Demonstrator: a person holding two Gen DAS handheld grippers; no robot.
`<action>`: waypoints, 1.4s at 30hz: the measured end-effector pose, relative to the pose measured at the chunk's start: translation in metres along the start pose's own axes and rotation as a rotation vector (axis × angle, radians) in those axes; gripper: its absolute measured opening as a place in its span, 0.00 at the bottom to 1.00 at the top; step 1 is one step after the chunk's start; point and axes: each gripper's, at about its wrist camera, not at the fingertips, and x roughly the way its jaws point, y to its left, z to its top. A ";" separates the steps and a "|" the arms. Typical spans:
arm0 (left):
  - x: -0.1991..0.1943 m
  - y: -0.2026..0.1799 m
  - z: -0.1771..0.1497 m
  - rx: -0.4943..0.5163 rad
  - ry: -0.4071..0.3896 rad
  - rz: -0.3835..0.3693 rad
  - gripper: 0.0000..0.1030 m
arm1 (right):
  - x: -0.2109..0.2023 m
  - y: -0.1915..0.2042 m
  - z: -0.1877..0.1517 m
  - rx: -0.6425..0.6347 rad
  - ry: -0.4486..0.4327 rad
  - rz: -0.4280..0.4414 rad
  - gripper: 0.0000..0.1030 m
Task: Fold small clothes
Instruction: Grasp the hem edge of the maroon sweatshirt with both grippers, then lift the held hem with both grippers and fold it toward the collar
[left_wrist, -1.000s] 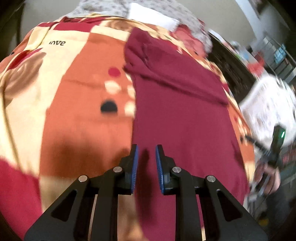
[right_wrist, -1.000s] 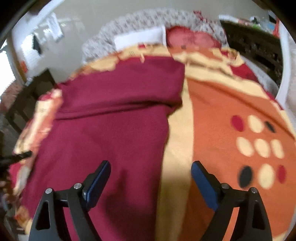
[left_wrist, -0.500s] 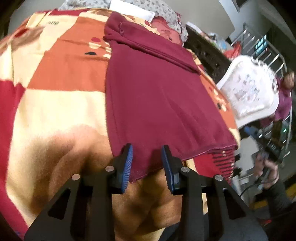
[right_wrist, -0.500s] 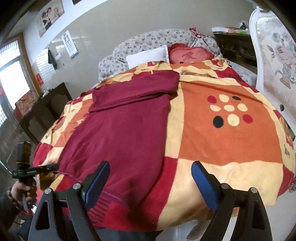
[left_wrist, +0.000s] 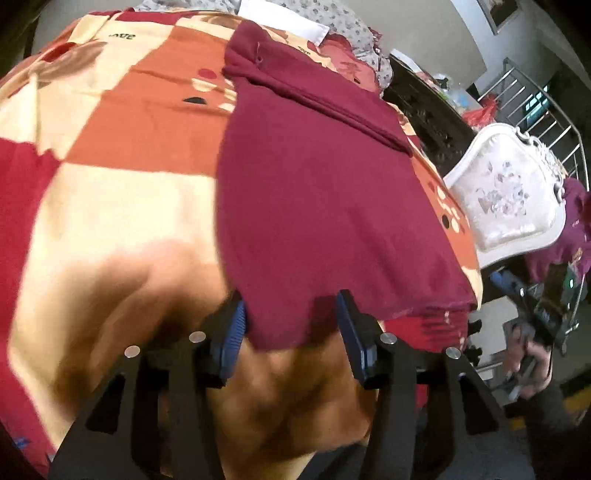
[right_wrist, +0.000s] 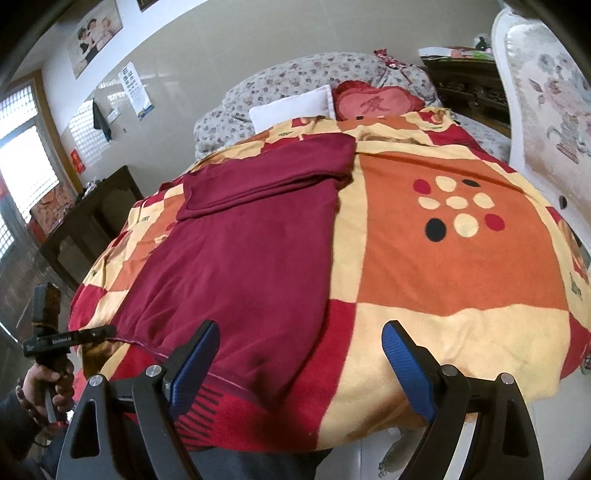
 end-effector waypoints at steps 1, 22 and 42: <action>0.002 -0.002 0.002 -0.001 -0.003 0.002 0.45 | -0.003 -0.002 -0.003 0.010 0.007 0.003 0.85; -0.007 0.006 -0.003 -0.095 -0.016 0.015 0.20 | 0.045 0.002 -0.026 0.146 0.125 0.254 0.34; -0.016 0.002 -0.007 -0.128 -0.059 0.014 0.10 | 0.037 0.015 -0.020 0.092 0.117 0.218 0.14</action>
